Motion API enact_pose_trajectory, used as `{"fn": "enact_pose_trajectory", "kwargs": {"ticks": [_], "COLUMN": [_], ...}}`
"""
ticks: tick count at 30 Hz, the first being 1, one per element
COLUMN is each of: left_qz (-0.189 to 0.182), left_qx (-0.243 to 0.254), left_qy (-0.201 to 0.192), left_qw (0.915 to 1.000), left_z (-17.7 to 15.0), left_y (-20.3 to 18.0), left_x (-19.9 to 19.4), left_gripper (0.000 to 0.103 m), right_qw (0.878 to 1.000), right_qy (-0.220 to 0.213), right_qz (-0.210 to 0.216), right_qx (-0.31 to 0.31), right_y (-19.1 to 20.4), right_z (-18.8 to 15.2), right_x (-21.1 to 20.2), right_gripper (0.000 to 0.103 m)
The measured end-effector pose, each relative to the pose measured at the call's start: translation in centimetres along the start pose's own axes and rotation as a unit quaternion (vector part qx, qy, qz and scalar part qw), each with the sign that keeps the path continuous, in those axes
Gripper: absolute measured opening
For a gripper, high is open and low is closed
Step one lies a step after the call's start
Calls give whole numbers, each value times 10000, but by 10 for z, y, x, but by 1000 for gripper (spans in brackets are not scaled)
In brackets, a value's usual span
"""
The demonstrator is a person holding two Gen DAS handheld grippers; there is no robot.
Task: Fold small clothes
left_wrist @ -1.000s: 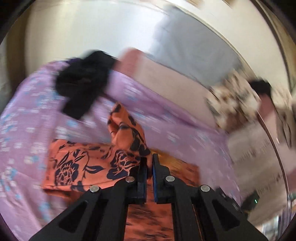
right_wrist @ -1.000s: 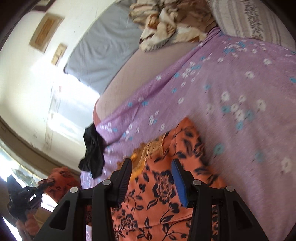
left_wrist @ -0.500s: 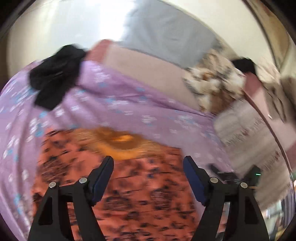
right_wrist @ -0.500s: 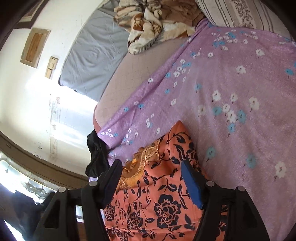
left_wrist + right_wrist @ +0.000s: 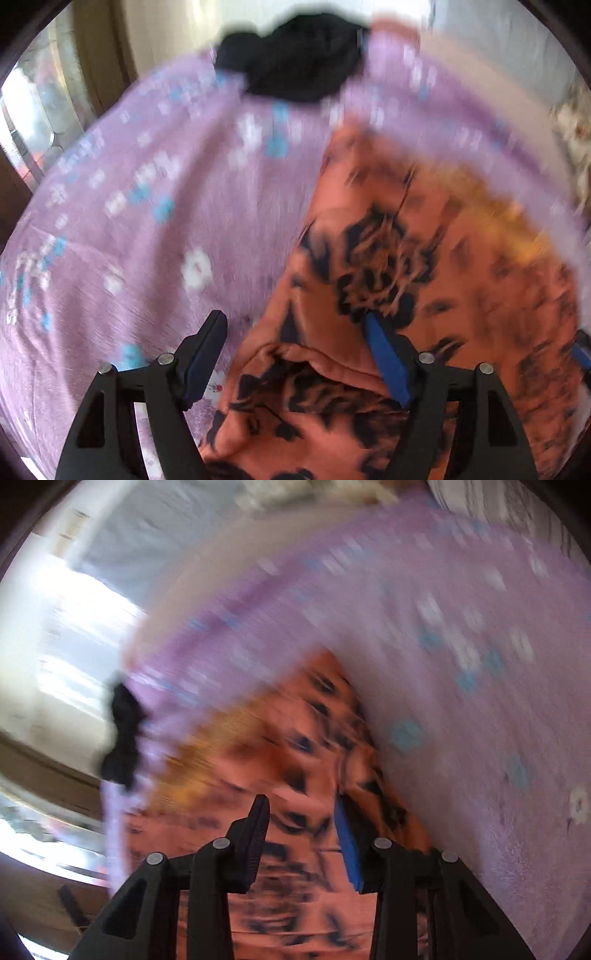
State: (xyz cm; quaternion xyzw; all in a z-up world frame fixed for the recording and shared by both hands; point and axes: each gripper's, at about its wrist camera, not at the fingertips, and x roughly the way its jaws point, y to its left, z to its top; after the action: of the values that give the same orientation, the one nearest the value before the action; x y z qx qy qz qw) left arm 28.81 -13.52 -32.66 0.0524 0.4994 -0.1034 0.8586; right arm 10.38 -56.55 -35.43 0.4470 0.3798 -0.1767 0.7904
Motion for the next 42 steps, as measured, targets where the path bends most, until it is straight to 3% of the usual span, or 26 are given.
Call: {"fn": "enact_pose_trajectory", "kwargs": {"ticks": [4, 7, 9, 10, 11, 13, 18, 24, 27, 42], "left_qz": [27, -108, -274, -328, -434, -571, -906, -736, -479, -166], "left_qx": [499, 608, 621, 642, 691, 808, 718, 907, 905, 652], "left_qy": [-379, -545, -940, -1063, -1222, -1459, -1474, -1502, -1659, -2161], "left_qw": [9980, 9966, 9932, 9917, 9891, 9843, 9823, 9817, 9808, 9741], "left_z": [-3, -17, -30, -34, -42, -64, -110, -150, -164, -168], "left_y": [-16, -19, -21, -24, -26, -29, -23, -13, -4, 19], "left_x": [-13, -34, -63, -72, -87, -112, -156, -190, -207, -253], "left_gripper": [81, 81, 81, 81, 81, 82, 86, 86, 90, 93], "right_qw": [9990, 9975, 9945, 9927, 9909, 9888, 9874, 9860, 9839, 9613], "right_qy": [-301, -508, -665, -806, -924, -1083, -1264, -1379, -1417, -1479], "right_qz": [-69, 215, 472, 490, 489, 530, 535, 673, 854, 1342], "right_qx": [-334, -447, -652, -757, -851, -885, -783, -651, -676, -1897], "right_y": [9, 13, 16, 14, 14, 4, -26, -48, -47, 9], "right_z": [-16, -48, -66, -77, -89, -108, -134, -143, -149, -202], "right_x": [-16, -51, -80, -95, -109, -133, -174, -192, -196, -205], "right_gripper": [38, 39, 39, 42, 56, 66, 66, 66, 66, 66]}}
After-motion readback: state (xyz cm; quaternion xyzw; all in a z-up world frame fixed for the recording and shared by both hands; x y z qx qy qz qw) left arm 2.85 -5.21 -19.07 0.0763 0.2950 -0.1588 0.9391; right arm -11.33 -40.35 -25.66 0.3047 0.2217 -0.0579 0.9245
